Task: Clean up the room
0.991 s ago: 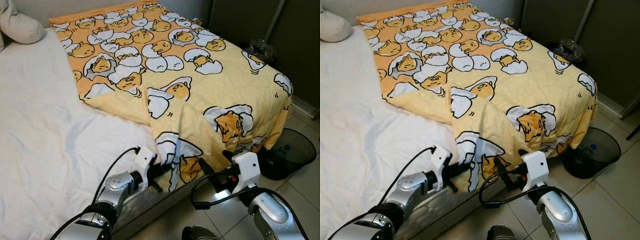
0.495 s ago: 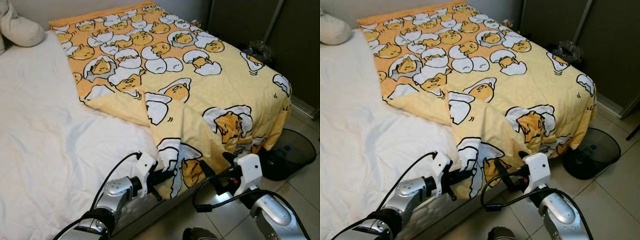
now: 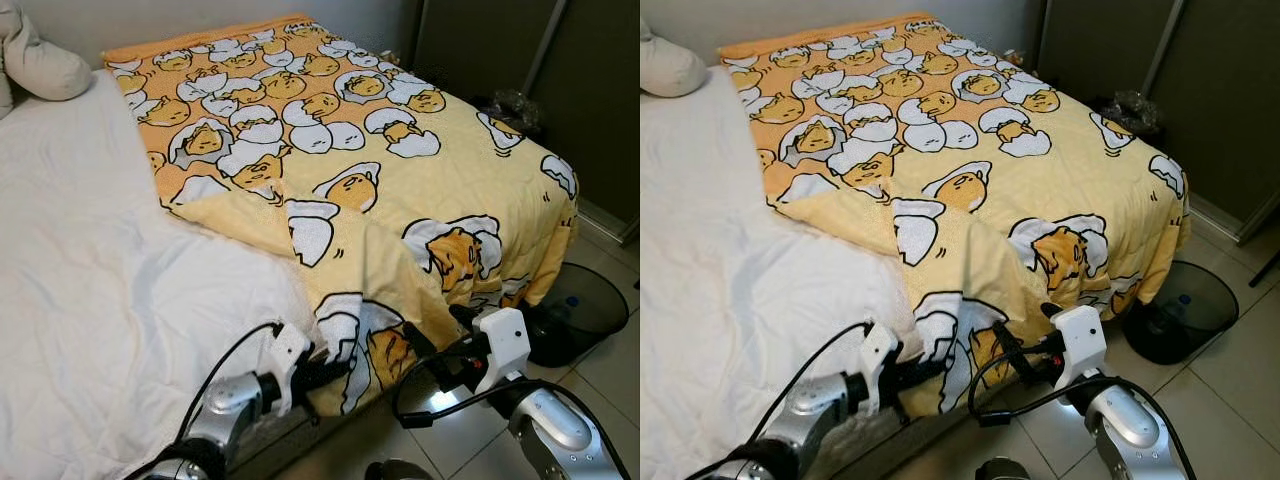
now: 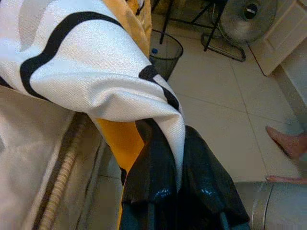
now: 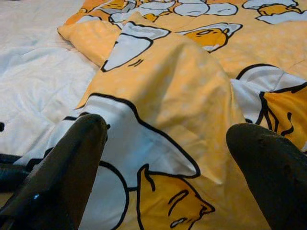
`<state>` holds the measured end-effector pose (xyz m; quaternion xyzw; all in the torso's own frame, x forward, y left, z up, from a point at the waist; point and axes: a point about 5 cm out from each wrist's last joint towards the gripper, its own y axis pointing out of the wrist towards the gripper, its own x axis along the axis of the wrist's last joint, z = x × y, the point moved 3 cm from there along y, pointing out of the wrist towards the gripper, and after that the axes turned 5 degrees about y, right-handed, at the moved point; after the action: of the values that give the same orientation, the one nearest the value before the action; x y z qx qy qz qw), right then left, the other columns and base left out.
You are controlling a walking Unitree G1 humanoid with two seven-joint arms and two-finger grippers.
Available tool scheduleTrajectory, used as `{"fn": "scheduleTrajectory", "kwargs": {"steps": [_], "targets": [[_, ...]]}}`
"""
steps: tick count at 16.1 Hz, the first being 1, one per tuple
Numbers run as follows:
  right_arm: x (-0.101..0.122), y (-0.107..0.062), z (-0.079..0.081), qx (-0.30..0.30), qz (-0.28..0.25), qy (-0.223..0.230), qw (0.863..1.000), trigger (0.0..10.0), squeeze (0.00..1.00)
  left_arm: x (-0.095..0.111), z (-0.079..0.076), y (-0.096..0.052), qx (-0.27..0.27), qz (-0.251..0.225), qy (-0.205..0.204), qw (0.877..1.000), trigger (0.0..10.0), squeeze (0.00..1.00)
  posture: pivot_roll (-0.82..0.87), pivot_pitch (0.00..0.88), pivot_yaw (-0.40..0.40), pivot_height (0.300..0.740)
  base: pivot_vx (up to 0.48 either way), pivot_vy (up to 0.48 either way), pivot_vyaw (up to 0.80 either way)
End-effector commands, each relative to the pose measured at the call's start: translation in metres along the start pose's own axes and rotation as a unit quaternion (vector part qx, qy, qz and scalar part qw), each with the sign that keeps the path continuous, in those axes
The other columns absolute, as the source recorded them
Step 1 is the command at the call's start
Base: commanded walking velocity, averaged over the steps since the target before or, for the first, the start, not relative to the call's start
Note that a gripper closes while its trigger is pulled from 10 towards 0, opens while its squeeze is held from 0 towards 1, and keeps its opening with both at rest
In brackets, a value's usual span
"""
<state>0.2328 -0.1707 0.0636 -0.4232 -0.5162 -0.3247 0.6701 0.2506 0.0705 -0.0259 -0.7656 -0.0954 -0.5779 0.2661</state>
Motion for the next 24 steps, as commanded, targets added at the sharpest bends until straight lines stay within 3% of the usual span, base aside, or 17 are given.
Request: {"fn": "scheduleTrajectory", "kwargs": {"steps": [1,7,12,15,19,24], "targets": [[0.001,0.002,0.0,0.007,-0.001,0.004,1.0,10.0,0.04,0.005,-0.001,0.001,-0.015,-0.008,0.015,1.0,0.0,0.0,-0.19,0.0,0.046,0.73,0.0,0.0,0.0],[0.0,0.007,0.001,0.016,0.001,0.004,1.0,10.0,0.04,0.044,-0.006,0.016,-0.079,-0.068,0.032,0.994,0.0,0.0,-0.18,0.0,0.041,0.73,0.0,0.0,0.0],[0.002,0.01,-0.001,0.017,0.0,0.002,1.0,10.0,0.04,0.062,-0.014,0.019,-0.142,-0.088,0.02,0.986,0.0,0.0,-0.17,0.0,0.041,0.73,0.0,0.0,0.0],[-0.001,0.009,0.0,0.021,0.004,0.006,1.0,10.0,0.04,0.063,-0.021,0.012,-0.184,-0.083,0.01,0.979,0.0,0.0,-0.17,0.0,0.039,0.73,0.0,0.0,0.0],[0.003,0.006,-0.001,0.028,-0.002,0.01,1.0,10.0,0.04,0.057,-0.018,0.007,-0.17,-0.079,0.002,0.982,0.0,0.0,-0.16,0.0,0.032,0.73,0.0,0.0,0.0],[-0.004,-0.012,0.003,0.074,0.025,0.004,0.997,10.0,0.05,0.044,-0.007,-0.004,-0.129,-0.065,-0.017,0.989,0.0,0.0,-0.16,0.0,0.023,0.73,0.0,0.0,0.0]]}}
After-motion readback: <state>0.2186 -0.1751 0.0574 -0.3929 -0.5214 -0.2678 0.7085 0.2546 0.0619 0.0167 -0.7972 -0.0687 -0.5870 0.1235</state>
